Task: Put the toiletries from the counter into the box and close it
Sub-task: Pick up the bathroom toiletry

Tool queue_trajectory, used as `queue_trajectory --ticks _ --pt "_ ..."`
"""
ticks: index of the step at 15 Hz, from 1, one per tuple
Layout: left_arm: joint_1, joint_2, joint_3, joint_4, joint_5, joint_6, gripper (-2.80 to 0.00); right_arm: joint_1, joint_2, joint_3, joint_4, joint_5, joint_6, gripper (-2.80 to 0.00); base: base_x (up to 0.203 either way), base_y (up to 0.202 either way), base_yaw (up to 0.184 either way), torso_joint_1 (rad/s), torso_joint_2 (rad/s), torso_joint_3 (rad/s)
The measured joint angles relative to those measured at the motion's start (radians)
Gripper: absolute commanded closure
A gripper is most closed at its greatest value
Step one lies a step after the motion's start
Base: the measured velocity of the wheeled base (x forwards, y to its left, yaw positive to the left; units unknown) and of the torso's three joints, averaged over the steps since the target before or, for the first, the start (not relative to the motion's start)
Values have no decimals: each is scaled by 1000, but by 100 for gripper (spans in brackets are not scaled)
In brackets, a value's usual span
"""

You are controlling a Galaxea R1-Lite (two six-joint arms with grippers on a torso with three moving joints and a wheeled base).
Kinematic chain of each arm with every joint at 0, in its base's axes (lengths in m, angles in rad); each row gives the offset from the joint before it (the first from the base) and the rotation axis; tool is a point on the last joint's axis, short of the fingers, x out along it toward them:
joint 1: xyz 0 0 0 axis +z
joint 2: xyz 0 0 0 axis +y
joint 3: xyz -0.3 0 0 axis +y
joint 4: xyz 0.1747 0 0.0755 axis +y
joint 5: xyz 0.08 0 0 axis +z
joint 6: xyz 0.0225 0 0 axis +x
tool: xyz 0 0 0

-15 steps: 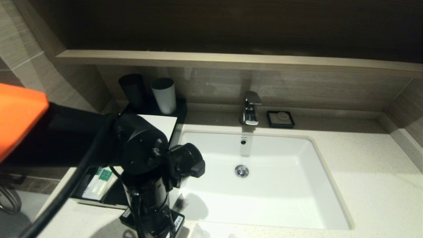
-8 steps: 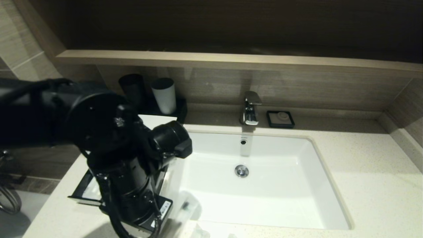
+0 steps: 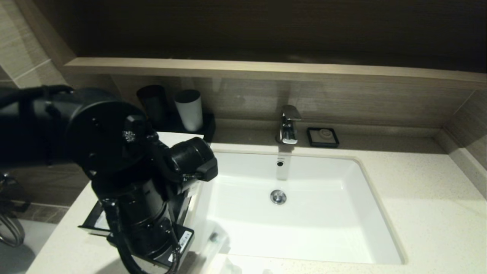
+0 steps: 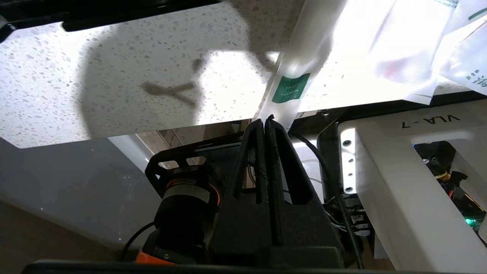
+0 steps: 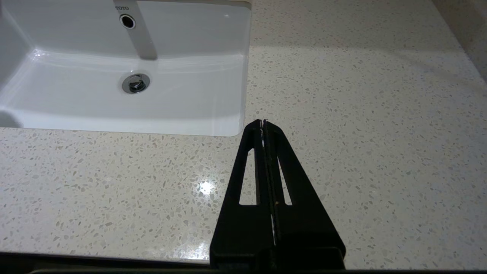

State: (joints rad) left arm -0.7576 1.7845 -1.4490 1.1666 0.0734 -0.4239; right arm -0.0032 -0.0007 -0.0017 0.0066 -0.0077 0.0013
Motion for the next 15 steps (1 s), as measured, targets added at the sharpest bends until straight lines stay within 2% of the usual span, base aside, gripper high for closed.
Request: queue_trajectory --ticks 15 --pt "-69 148 -25 -14 0 23 0 0 0 0 0 0 0 0 0 0 0 0 0 0"
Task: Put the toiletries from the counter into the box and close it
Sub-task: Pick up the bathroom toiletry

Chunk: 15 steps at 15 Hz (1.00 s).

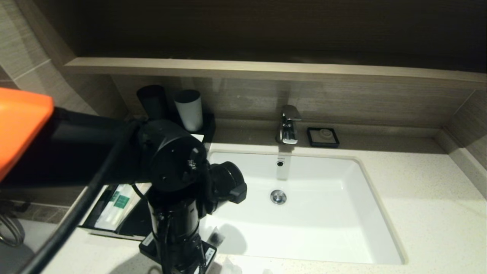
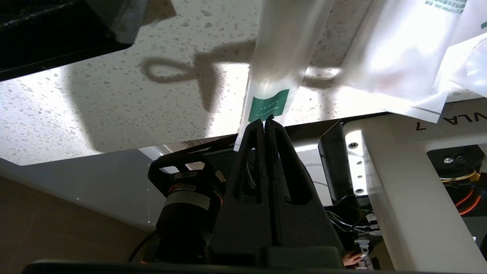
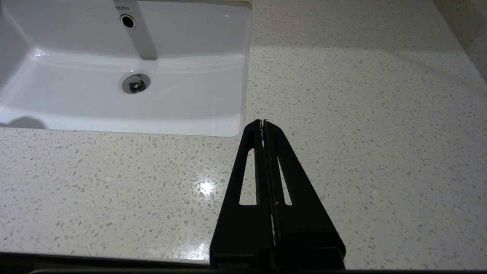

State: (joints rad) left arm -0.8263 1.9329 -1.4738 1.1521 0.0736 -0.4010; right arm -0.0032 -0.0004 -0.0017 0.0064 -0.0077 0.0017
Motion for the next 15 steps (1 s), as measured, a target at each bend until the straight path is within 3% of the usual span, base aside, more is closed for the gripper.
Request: queue_trajectory --ticks 15 --pt "-17 59 15 -1 7 55 0 0 0 0 0 0 0 0 0 0 0 0 0 0"
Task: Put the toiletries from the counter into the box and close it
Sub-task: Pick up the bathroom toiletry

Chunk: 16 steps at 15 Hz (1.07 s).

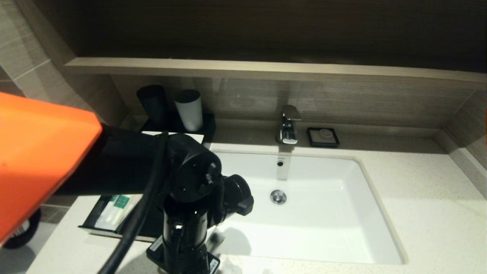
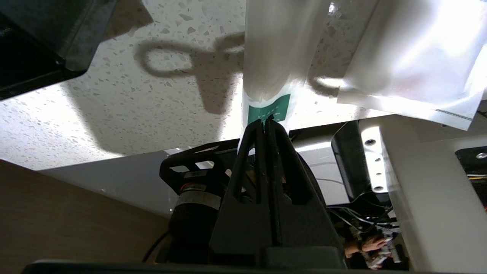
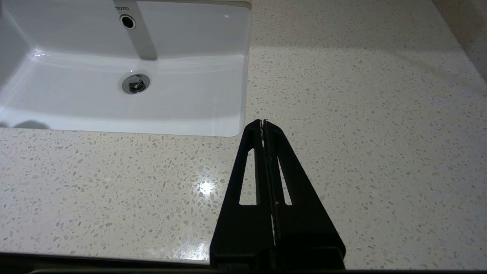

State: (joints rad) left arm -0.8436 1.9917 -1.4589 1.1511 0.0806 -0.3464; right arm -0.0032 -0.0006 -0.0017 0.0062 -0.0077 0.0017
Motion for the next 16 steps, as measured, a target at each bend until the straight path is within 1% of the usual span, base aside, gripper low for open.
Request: queue_trajectory --ticks 2,3,16 --pt "0 1 9 0 1 33 0 0 0 0 0 0 0 0 0 0 0 0 0 0" --pt "0 3 11 0 1 37 -280 0 0 0 0 0 0 0 0 0 0 0 0 0" --pt "-13 28 10 0 0 54 -280 0 0 0 0 0 0 0 0 0 0 0 0 0"
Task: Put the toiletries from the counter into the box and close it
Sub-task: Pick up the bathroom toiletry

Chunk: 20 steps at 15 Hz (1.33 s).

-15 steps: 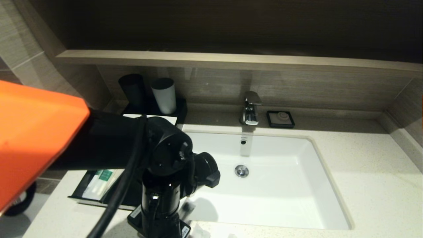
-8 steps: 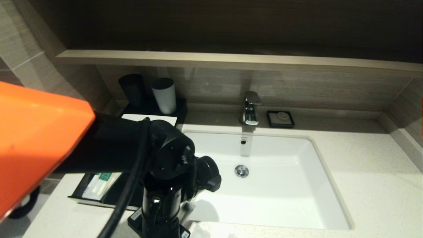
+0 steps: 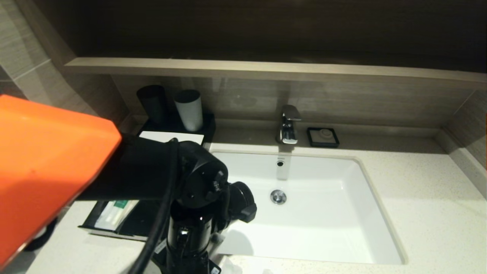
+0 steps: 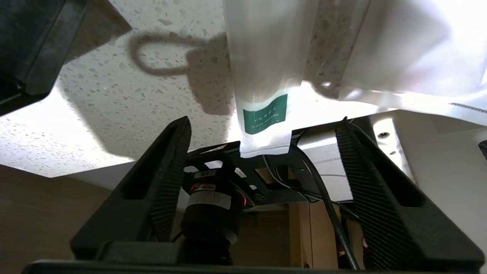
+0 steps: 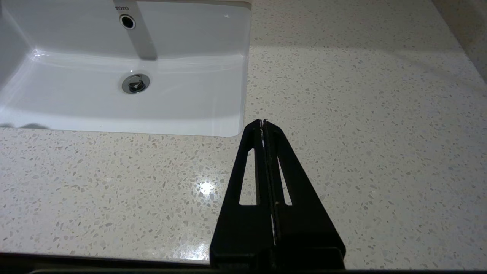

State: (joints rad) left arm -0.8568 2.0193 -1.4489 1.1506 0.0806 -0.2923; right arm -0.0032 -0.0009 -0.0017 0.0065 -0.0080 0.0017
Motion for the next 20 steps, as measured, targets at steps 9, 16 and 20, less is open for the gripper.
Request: queue_trajectory --ticks 9,16,20 --pt "0 25 -2 -12 1 0 -280 0 0 0 0 0 0 0 0 0 0 0 0 0" --pt "1 44 -2 -40 1 -1 -280 0 0 0 0 0 0 0 0 0 0 0 0 0" --pt "1 56 -4 -47 1 -1 -280 0 0 0 0 0 0 0 0 0 0 0 0 0"
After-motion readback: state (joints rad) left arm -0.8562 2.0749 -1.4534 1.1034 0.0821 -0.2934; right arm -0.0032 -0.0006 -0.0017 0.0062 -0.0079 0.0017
